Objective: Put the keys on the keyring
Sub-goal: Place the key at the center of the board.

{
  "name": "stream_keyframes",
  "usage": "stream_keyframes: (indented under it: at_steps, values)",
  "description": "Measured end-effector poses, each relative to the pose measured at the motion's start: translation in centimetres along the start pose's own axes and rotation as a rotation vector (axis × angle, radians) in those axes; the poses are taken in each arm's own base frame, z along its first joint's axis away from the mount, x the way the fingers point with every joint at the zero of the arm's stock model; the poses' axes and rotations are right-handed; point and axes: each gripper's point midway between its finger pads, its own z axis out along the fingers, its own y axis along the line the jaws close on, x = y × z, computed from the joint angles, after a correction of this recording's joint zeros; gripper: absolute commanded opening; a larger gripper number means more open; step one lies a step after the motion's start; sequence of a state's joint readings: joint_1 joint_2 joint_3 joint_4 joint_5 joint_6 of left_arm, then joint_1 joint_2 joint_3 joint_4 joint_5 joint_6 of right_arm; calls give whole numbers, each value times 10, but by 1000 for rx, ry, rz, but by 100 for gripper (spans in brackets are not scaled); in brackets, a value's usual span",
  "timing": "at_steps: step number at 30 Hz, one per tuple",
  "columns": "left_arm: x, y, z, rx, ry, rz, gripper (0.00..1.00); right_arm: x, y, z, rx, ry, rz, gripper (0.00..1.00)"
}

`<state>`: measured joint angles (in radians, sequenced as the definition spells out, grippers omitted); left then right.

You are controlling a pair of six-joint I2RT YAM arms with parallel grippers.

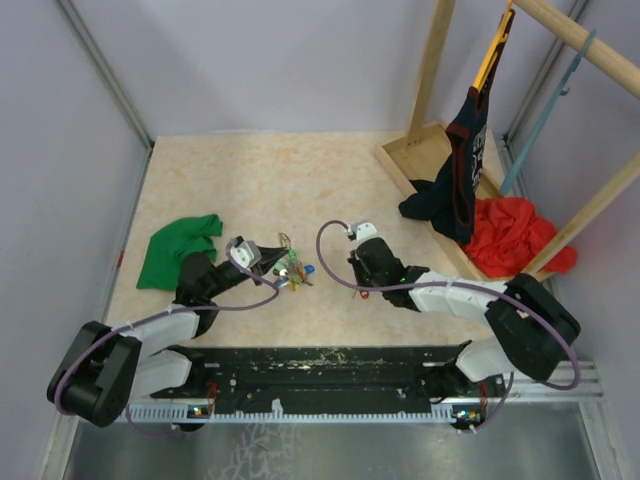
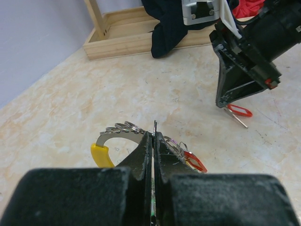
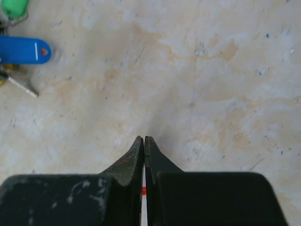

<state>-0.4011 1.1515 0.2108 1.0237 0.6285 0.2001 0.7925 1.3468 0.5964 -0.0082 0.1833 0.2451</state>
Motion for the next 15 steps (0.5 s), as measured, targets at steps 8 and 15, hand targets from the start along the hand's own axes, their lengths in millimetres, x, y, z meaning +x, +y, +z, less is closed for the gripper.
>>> stream_keyframes:
  at_steps: [8,15]
  values:
    - [3,2,-1,-15,15,1,0,-33,-9,40,91,-220,18,0]
    - [4,3,-1,-16,16,3,0,-40,-11,70,151,-209,6,0]
